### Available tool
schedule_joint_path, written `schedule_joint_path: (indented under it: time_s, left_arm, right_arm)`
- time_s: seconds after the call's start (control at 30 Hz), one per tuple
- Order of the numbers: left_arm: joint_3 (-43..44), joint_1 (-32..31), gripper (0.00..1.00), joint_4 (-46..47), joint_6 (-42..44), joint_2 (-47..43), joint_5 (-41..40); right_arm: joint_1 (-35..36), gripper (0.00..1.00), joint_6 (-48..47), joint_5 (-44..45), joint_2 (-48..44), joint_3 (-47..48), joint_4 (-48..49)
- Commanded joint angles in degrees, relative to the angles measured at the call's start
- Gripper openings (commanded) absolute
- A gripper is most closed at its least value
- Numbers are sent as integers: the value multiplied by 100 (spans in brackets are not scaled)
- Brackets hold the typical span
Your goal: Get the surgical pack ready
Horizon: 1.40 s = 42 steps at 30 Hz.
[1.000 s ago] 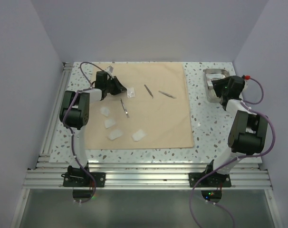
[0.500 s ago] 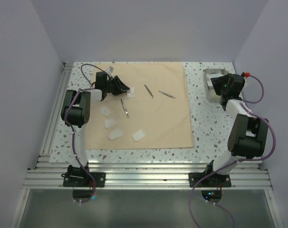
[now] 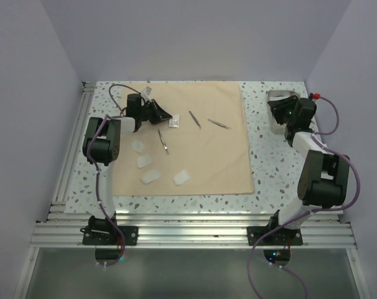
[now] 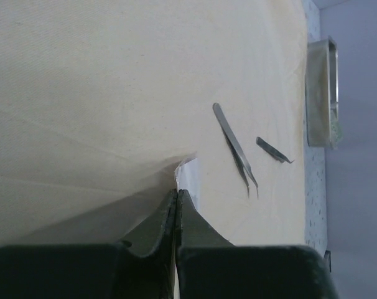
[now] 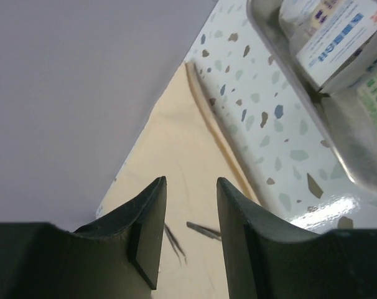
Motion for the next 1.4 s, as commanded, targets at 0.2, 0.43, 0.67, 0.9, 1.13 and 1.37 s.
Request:
schedule_joint_path:
  time_s: [0.2,0.43,0.67,0.9,1.13,1.37]
  left_arm:
    - [-806,-240,0,1184,-565,-1114,1164]
    - [-1438,-600,0,1499,-949,-1783,1454]
    - [-1914,-1030,0,1887,-1144,-2135,1464]
    - [-1976,-1242,0,2019,-1162,-2275,1490]
    - [-1941,-1347,0,1887,-1057,-2390,1420]
    - [-1783,-1409,0,1729,-995,-2337,1402]
  right_arm:
    - [598,56,-407,-1857,-283,-241,893]
    - [1495,58,-988,-2675,33,-83,1174]
    - [2216,57,-672,-2913,323,-258,1911]
    - [2551,53,-918,-2825,315,-346,1624]
    - [2700,49,-1313,-2518,279,-364,964]
    - [2761,40,-1226,-2658,411,-460,1166]
